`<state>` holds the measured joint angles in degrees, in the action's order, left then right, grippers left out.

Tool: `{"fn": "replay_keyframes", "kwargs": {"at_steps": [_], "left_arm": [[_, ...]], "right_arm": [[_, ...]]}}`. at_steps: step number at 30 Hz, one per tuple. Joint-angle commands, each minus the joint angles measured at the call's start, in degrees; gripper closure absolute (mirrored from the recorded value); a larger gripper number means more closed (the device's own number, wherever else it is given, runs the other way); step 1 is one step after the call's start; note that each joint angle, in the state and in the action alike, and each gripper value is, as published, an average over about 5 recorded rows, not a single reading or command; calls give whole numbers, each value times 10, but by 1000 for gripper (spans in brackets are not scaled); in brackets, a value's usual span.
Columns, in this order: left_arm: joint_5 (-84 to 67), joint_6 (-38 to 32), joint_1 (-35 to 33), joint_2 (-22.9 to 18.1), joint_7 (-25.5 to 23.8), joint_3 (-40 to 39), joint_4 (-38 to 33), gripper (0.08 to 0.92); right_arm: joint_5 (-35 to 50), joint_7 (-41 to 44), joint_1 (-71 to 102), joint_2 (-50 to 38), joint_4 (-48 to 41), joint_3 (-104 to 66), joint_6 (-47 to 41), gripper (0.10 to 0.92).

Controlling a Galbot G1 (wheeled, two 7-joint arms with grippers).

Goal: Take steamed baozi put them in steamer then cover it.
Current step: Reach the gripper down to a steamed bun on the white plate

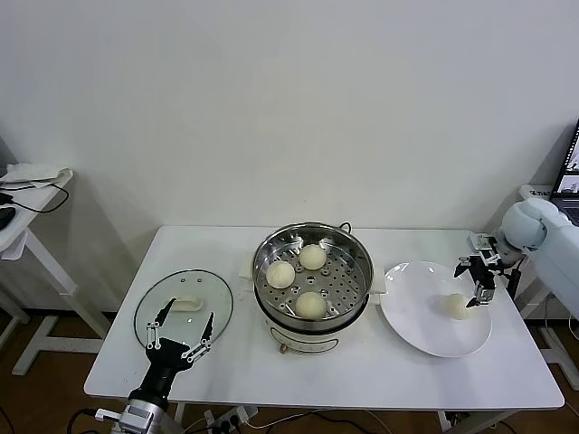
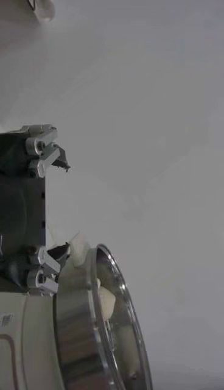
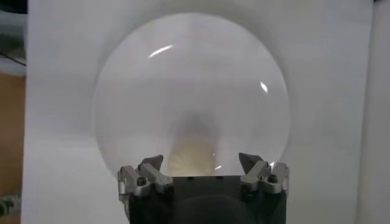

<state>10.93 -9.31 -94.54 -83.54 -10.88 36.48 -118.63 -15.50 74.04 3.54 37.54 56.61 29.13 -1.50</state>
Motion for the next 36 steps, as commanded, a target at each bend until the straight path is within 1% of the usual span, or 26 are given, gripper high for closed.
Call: {"fn": "replay_keyframes", "kwargs": {"at_steps": [1, 14, 31, 36], "left_arm": [[0, 1, 1, 0, 0, 1, 2, 177], [1, 0, 2, 0, 0, 0, 7, 177], [1, 0, 4, 2, 0, 2, 6, 177], [0, -1, 4, 1, 0, 1, 7, 177]], "right_arm": [[-55, -18, 57, 31, -60, -66, -10, 203], [-68, -47, 69, 48, -74, -81, -1, 203], [-92, -47, 72, 58, -84, -87, 4, 206], [-95, -46, 73, 60, -85, -89, 5, 276]]}}
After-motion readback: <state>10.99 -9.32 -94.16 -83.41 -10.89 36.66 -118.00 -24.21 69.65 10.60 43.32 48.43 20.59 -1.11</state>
